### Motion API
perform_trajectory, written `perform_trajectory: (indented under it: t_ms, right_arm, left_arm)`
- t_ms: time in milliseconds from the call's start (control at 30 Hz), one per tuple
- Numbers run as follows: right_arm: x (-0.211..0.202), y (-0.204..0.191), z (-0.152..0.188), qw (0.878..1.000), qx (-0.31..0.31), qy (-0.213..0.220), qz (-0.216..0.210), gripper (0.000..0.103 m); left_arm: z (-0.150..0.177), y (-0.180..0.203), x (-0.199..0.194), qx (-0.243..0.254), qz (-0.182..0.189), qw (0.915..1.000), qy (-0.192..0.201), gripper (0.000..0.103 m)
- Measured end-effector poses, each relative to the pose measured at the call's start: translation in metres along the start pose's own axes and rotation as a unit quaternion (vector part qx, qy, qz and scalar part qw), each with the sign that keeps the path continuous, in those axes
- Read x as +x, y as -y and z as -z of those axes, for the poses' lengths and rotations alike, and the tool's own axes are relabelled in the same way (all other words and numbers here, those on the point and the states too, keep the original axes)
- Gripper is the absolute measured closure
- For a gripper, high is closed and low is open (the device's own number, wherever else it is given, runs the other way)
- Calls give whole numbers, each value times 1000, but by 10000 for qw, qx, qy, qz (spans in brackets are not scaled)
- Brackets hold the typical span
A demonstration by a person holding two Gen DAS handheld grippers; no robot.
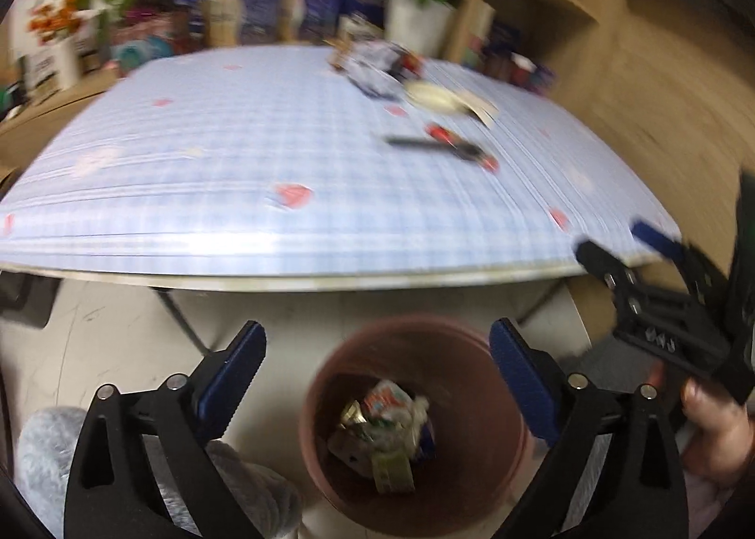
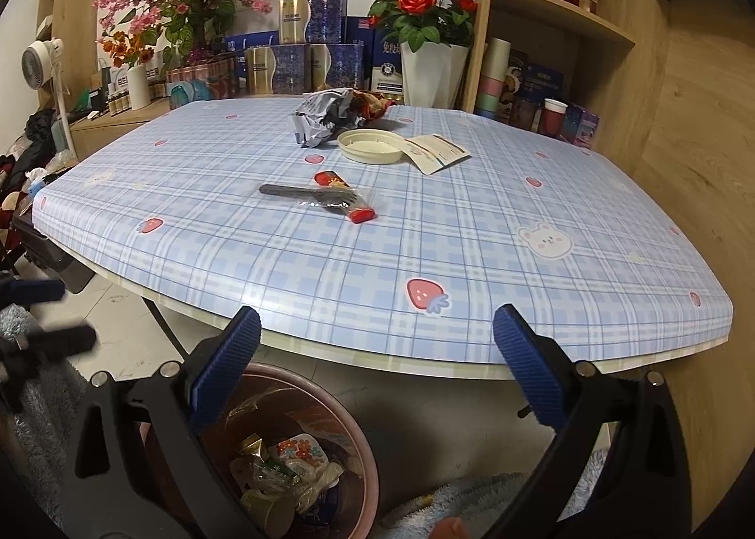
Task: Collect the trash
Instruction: 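Raise both tools from the bin back over the table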
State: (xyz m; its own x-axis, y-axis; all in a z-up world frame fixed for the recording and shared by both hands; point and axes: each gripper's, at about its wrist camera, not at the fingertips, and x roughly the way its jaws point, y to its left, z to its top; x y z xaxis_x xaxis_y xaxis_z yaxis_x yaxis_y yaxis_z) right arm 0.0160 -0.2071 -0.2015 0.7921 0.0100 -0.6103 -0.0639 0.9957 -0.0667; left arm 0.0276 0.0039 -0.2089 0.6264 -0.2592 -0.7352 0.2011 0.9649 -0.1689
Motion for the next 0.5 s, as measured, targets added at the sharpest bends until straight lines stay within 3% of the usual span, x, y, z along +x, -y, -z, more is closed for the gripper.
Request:
perform_trajectory:
  t_ms: [233,500]
  right_arm:
    - [3,2,1,10000,52,-57,-21,6]
    - [4,3,1,9999,131,-67,-56,6]
  left_arm:
    - [-6,-23,-8,-483,-478,9973,265,7]
    - [-7,-32,-17,-722,-535,9948,474,7]
